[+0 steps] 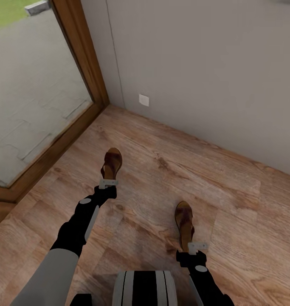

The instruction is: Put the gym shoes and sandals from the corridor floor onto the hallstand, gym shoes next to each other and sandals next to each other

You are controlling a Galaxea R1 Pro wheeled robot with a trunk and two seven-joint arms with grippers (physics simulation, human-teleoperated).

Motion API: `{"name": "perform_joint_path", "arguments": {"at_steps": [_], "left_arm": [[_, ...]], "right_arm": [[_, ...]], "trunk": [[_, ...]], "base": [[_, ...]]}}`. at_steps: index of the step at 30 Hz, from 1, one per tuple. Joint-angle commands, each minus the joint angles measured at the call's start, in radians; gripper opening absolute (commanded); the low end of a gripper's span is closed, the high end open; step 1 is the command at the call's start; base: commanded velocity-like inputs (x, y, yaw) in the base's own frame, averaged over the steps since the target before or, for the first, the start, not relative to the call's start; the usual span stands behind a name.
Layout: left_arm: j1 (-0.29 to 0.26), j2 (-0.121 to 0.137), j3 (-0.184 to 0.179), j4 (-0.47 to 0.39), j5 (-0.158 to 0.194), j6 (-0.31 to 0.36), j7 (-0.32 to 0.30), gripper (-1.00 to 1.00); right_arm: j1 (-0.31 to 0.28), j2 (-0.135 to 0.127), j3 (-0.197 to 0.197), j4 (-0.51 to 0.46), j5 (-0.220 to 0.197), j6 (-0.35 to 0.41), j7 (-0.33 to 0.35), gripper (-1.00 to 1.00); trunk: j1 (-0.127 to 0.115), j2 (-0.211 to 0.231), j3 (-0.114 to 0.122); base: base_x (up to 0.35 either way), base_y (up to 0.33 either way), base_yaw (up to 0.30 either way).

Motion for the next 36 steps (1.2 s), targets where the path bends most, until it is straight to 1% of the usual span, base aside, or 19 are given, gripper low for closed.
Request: {"name": "perform_joint_path", "arguments": {"at_steps": [1,6,10,21,26,36], "left_arm": [[0.0,-0.001,0.002,-0.002,-0.011,0.005,-0.008,-1.0],[0.0,-0.001,0.002,-0.002,-0.011,0.005,-0.008,-1.0],[0.0,-0.001,0.002,-0.002,-0.011,0.005,-0.008,-1.0],[0.0,-0.001,0.002,-0.002,-0.011,0.005,-0.008,-1.0],[0.001,0.0,0.002,-0.002,-0.012,0.003,-0.008,-1.0],[0.001,0.0,0.002,-0.001,-0.011,0.004,-0.008,-1.0]], "right_arm": [[0.0,0.0,0.0,-0.002,0.01,0.008,-0.002,1.0],[0.0,0.0,0.0,-0.002,0.01,0.008,-0.002,1.0],[0.0,0.0,0.0,-0.002,0.01,0.008,-0.002,1.0],[0.0,0.0,0.0,-0.002,0.01,0.008,-0.002,1.0],[0.0,0.0,0.0,-0.002,0.01,0.008,-0.002,1.0],[0.0,0.0,0.0,-0.002,0.01,0.008,-0.002,1.0]], "trunk": [[0.0,0.0,-0.002],[0.0,0.0,-0.006],[0.002,-0.001,-0.021],[0.002,-0.001,-0.022],[0.002,-0.001,-0.022],[0.002,-0.001,-0.022]], "base": [[0.0,0.0,0.0],[0.0,0.0,0.0],[0.0,0.0,0.0],[0.001,0.0,0.0],[0.096,0.0,0.0],[0.013,0.0,0.0]]}}
